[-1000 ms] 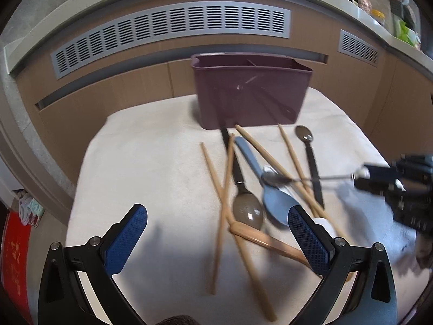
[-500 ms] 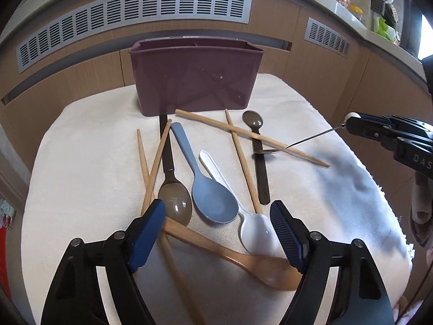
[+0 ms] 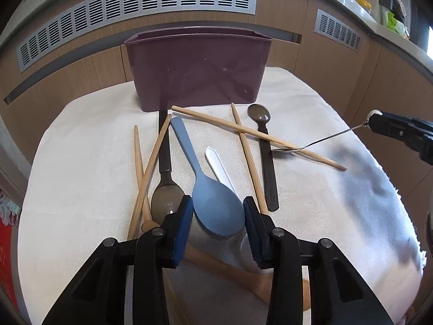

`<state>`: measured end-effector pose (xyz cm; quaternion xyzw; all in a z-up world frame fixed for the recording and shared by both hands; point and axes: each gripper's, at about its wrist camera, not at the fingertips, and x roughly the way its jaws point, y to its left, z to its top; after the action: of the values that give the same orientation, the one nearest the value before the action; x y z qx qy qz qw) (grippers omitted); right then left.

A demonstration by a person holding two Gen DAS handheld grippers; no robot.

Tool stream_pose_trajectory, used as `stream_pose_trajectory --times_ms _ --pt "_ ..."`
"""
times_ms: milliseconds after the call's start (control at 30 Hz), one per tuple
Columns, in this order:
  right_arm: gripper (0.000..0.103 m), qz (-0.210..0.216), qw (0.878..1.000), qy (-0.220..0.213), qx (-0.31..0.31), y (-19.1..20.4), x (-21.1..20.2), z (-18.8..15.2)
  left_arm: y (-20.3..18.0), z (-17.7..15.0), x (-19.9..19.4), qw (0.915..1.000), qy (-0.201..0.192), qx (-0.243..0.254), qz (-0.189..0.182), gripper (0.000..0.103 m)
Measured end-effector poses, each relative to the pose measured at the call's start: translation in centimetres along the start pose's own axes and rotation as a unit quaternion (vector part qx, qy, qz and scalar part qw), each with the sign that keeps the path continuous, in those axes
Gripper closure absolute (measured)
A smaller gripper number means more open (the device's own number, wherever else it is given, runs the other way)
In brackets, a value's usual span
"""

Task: Organize utensils
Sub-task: 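Grasp the blue plastic spoon handle with the left tool while the right tool holds the ball spoon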

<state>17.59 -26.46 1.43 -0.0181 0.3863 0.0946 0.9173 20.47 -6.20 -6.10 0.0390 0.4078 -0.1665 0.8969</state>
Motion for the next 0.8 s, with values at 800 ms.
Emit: stream_pose_trajectory --times_ms 800 --pt "0.082 0.003 0.999 -0.036 -0.022 2.7 -0.7 3.9 3.9 2.2 -2.4 0.9981 -0.01 -0.04 -0.047 0.054"
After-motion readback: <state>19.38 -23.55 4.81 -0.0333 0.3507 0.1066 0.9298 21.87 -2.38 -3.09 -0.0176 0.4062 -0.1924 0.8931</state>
